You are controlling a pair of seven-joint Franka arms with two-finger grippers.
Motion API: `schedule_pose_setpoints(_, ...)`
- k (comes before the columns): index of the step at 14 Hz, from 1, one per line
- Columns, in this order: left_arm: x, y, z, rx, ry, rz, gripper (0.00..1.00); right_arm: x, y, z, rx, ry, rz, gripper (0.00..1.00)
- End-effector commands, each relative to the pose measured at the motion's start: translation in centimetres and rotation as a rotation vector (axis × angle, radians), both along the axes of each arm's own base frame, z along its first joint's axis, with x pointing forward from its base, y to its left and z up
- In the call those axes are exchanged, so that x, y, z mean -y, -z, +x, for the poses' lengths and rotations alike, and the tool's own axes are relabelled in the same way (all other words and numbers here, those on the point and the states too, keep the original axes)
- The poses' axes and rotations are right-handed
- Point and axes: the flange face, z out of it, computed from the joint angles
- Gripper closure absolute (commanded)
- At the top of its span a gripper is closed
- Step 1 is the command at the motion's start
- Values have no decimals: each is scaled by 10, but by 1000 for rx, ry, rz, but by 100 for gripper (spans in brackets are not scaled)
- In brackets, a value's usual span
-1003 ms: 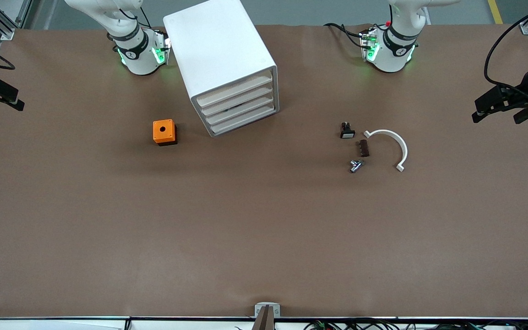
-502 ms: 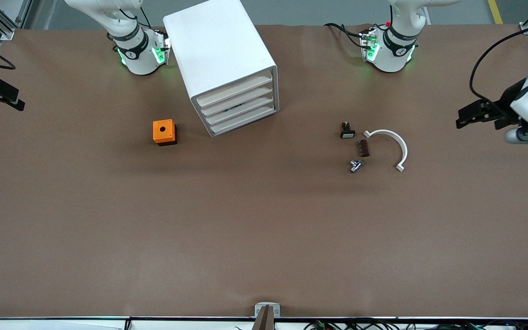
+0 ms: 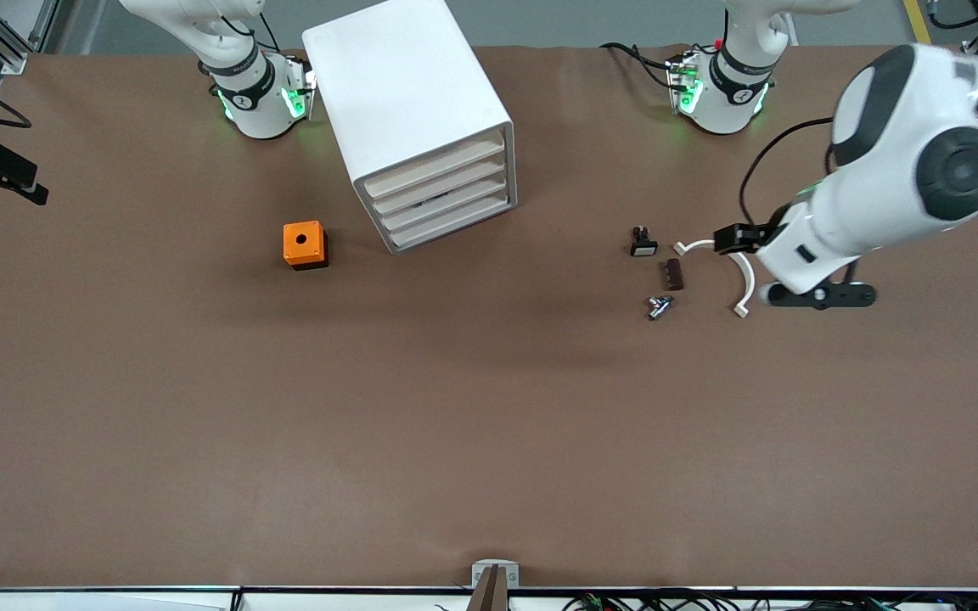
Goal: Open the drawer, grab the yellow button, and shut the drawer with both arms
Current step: 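Move the left gripper toward the white cabinet's drawer handle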
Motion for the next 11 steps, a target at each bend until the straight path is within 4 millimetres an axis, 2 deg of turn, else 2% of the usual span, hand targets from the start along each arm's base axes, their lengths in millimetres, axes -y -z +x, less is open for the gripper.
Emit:
schedule_pose_setpoints(1, 22, 14, 0, -27, -11, 34, 0, -4, -6, -10, 10, -3, -17, 0)
schedule_pose_setpoints(6, 83, 65, -14, -94, -121, 132, 0, -5, -7, -10, 12, -4, -17, 0)
schedule_pose_setpoints(8, 96, 73, -18, -101, -159, 157, 0, -4, -6, -10, 9, -3, -16, 0)
schedule_pose_setpoints(11, 118, 77, -9, -105, -236, 147, 0, -5, -7, -10, 10, -4, -16, 0)
